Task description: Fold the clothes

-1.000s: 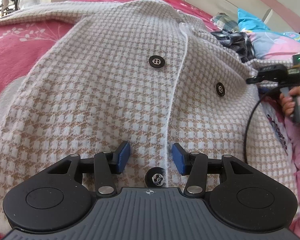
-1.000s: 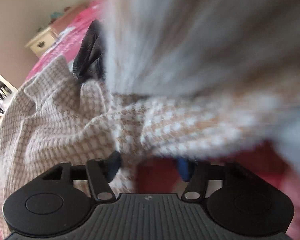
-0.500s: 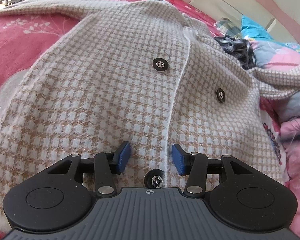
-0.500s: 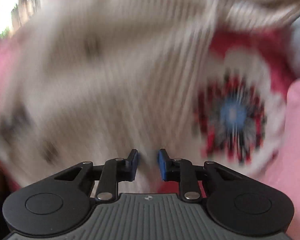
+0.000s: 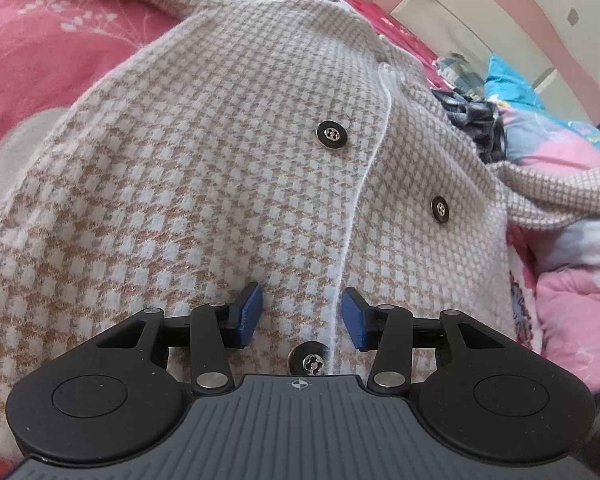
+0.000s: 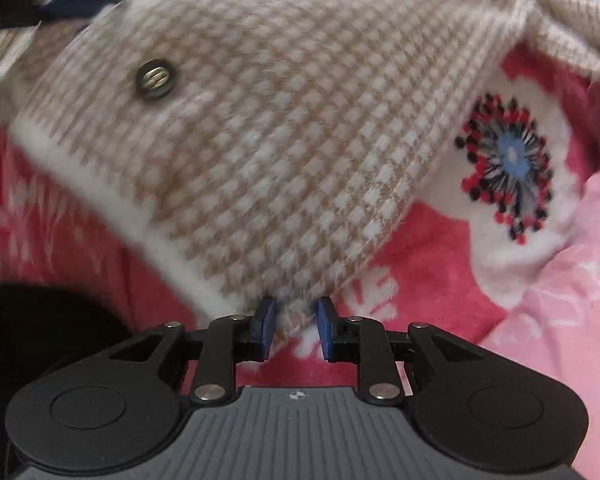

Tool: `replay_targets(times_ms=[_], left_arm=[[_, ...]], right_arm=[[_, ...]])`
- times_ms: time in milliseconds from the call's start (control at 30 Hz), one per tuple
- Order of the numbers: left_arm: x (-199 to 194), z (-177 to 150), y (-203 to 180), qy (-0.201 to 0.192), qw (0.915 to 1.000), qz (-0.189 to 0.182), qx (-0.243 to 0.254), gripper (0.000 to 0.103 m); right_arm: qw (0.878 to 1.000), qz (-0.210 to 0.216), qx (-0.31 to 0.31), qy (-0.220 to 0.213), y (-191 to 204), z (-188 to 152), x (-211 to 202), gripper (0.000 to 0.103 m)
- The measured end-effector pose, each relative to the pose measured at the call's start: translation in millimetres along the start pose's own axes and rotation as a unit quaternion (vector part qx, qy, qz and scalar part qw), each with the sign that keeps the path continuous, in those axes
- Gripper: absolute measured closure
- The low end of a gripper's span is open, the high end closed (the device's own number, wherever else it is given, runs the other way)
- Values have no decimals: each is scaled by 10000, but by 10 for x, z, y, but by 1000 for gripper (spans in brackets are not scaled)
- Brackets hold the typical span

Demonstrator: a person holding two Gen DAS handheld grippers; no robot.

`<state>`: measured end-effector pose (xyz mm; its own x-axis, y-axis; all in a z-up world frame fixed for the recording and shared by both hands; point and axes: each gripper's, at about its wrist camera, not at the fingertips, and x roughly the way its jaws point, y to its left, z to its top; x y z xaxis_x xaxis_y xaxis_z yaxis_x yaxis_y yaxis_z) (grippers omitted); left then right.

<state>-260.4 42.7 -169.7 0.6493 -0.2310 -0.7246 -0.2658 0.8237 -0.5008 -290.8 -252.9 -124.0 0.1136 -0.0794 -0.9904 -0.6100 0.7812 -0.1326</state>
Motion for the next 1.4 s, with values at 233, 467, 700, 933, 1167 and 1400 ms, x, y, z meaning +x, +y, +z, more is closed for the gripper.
replay_targets(times_ms=[233,467,700,933,1167,1400], left_arm=[[-68,69,54,68,9999,-37,-83,59],[-188,125,95,-471,9986,238,-94,58],[-180,163,174,-554,9979,153,-301,58],[-240,171,95,-602,9979,-139,-206,56],[80,219,-248,-267,9994,-238,35,56],[212,91,-308,-309,9977,-336,495,59]], right_arm=[[9927,563,189,-1047,221,210,-503,79],[9894,641,-64,-1303,553,535,-30,71],[9701,1161,765,-1989,343,717,-443,62],[9494,700,1331,-2759,17,1285,-621,61],[9315,546,1498,-3270,-520,2528,-711,47],[9424,1067,1952,-2499,-823,3729,-248,47]])
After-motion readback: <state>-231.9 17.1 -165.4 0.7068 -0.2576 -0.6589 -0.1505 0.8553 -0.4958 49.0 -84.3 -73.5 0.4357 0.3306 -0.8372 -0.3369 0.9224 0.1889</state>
